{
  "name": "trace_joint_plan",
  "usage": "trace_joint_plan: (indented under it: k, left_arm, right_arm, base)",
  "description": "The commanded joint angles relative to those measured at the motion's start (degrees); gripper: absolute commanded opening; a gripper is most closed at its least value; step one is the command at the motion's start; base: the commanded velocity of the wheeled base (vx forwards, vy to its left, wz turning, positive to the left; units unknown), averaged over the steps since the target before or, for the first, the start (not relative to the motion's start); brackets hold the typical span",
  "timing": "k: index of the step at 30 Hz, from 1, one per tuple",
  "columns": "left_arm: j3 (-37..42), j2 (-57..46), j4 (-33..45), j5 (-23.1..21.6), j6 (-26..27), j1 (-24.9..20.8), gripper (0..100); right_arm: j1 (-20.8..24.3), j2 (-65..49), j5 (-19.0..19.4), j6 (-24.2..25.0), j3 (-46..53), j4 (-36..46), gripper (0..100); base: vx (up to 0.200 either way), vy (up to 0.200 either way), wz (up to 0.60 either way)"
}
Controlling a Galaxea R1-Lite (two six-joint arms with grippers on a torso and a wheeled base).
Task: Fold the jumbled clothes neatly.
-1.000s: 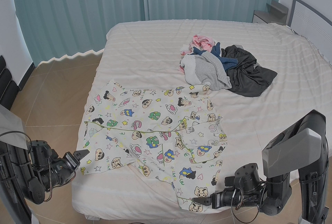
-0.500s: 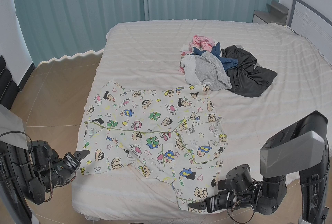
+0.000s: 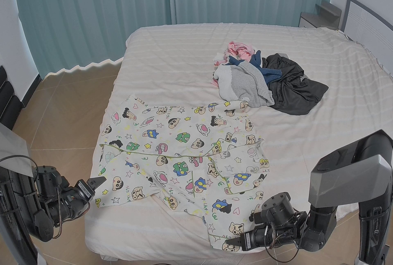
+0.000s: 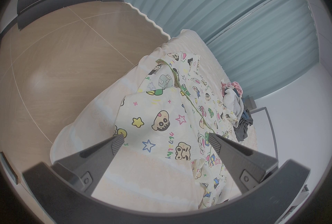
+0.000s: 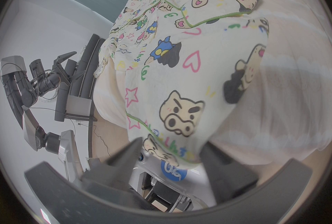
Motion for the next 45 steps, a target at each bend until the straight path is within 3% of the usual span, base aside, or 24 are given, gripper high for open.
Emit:
trace_joint_plan:
  k: [1,15,20,24,28,30,31,33,45]
  left_arm:
    - [1.0,0.2,-0.1,0.0,0.0,0.0,100]
    - [1.0,0.7,2.0,0.1,2.3,-0.3,100]
    - [1.0,0.8,8.4,0.4,2.3,-3.9,100]
    - [1.0,1.1,8.6,0.7,2.4,-4.4,100]
    - [0.0,6.1,8.1,5.4,2.4,-5.2,100]
    - [-0.1,6.3,8.1,5.5,2.4,-5.2,100]
    - [-1.0,9.6,7.9,9.2,2.4,-5.7,100]
    - [-1.9,11.4,6.9,10.8,2.4,-5.8,100]
    - [-4.4,14.7,1.5,11.8,2.0,-6.5,100]
  right_arm:
    - [0.0,-1.1,0.0,-0.1,-0.2,0.5,0]
    - [-1.4,-7.8,0.4,-0.5,4.2,4.6,0]
    - [-4.1,-12.1,1.8,-0.8,7.5,4.5,0]
    - [-4.6,-13.1,2.8,-0.9,8.8,4.5,0]
    - [-6.6,-14.8,3.7,-1.0,11.0,4.2,0]
    - [-6.6,-14.8,3.7,-1.0,11.0,4.2,0]
    - [-7.0,-15.1,4.1,-1.5,11.5,4.1,0]
    - [-7.4,-15.4,4.2,-1.6,11.6,4.1,0]
    - [-9.1,-17.8,5.3,-1.8,13.0,4.1,0]
  base:
    - [0.000,0.000,0.00]
    - [0.000,0.000,0.00]
    - [0.000,0.000,0.00]
    - [0.000,0.000,0.00]
    - [0.000,0.000,0.00]
    - [0.000,0.000,0.00]
    - [0.000,0.000,0.00]
    - [0.000,0.000,0.00]
    - [0.000,0.000,0.00]
